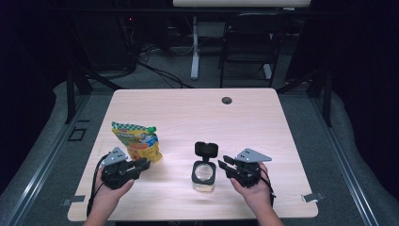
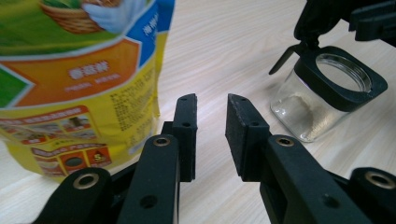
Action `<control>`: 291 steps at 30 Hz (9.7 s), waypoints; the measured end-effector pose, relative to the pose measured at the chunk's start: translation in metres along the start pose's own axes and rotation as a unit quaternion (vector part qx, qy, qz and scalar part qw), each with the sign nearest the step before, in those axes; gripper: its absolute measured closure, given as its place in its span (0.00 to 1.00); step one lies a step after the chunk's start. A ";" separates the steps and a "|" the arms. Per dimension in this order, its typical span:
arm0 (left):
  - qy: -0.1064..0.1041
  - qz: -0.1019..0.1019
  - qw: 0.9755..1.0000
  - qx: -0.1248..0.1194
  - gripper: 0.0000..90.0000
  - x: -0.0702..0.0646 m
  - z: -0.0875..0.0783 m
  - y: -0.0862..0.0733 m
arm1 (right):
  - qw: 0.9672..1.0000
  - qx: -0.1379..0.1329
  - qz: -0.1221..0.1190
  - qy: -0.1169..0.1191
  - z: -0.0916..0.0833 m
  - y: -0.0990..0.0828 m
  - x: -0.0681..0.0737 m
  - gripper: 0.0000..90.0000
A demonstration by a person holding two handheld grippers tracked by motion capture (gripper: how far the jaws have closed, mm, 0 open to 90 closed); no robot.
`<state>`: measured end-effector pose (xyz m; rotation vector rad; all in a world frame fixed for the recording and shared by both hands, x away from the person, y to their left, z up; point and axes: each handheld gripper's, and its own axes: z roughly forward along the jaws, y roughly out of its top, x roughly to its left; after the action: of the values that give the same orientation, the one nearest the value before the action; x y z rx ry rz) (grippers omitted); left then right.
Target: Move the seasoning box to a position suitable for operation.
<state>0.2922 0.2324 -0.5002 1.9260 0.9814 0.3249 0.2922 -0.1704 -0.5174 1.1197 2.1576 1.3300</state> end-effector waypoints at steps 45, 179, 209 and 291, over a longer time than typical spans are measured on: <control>0.057 -0.030 0.998 -0.002 0.56 0.057 -0.022 -0.004 | 1.000 0.010 0.003 -0.004 -0.006 -0.008 -0.006 0.69; 0.004 0.035 0.999 -0.034 0.68 0.046 0.018 -0.001 | 0.999 0.005 0.030 -0.015 -0.021 -0.023 -0.014 0.63; 0.023 0.039 0.998 -0.046 0.90 0.025 -0.005 0.027 | 1.000 0.005 0.028 -0.006 -0.017 -0.020 -0.013 0.63; 0.023 0.127 0.991 -0.028 0.99 -0.031 -0.024 0.030 | 1.000 0.010 0.026 -0.004 -0.016 -0.021 -0.012 0.62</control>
<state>0.2732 0.2162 -0.4579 2.0017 0.7481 0.5398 0.2805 -0.1939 -0.5291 1.1957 2.1542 1.3253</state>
